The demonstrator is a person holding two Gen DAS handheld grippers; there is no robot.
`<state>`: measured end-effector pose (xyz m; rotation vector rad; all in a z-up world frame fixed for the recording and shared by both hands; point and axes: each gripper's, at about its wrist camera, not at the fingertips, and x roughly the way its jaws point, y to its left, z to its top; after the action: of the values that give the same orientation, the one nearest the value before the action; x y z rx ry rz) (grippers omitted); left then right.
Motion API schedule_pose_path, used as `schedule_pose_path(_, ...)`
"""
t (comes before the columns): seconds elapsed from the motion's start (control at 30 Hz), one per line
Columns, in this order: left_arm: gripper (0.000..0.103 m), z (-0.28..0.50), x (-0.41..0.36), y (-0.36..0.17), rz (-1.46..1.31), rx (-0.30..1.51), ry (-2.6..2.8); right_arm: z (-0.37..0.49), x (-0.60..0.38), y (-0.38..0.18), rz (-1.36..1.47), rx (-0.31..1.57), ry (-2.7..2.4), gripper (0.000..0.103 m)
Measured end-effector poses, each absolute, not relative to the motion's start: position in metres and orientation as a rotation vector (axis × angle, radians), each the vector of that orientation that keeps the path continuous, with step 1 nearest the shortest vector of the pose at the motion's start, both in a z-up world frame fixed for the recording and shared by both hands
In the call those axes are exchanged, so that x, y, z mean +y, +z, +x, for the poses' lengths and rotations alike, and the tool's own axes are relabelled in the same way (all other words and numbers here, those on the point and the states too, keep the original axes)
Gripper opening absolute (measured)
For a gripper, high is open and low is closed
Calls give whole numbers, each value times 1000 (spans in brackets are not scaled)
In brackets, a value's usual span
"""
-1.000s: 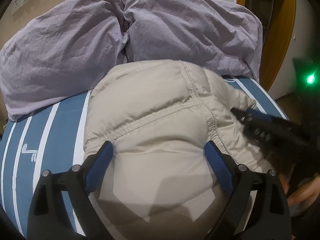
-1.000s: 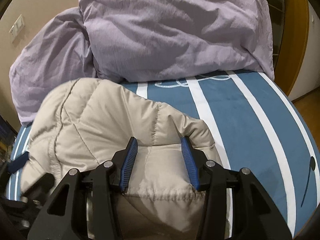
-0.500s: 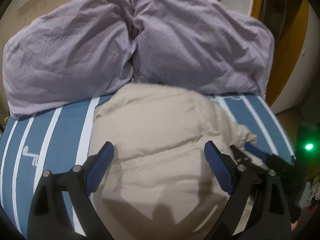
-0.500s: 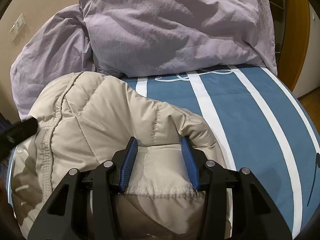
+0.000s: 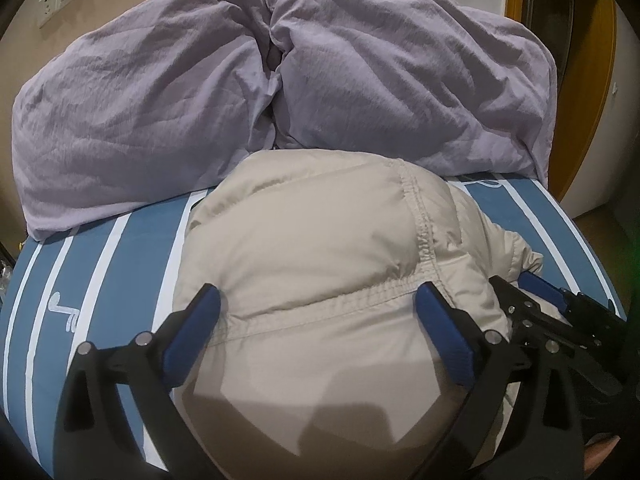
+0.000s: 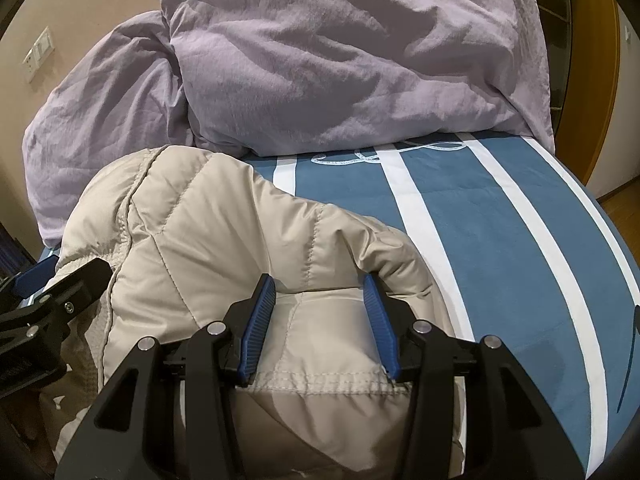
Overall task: Fold large clothes
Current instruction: 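Press the folded jacket bundle flat with both tools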
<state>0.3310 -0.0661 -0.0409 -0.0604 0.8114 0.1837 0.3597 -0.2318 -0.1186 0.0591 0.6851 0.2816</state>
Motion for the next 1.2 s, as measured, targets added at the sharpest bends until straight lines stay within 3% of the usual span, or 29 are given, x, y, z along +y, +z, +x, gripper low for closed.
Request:
schedule_pose_path(0.67, 100, 328, -64, -58, -40, 786, 208, 367, -245, -88, 106, 604, 272, 51)
schedule_pose_path(1.2, 100, 326, -70, -58, -29, 766, 202, 375, -241, -112, 51, 651, 249, 51)
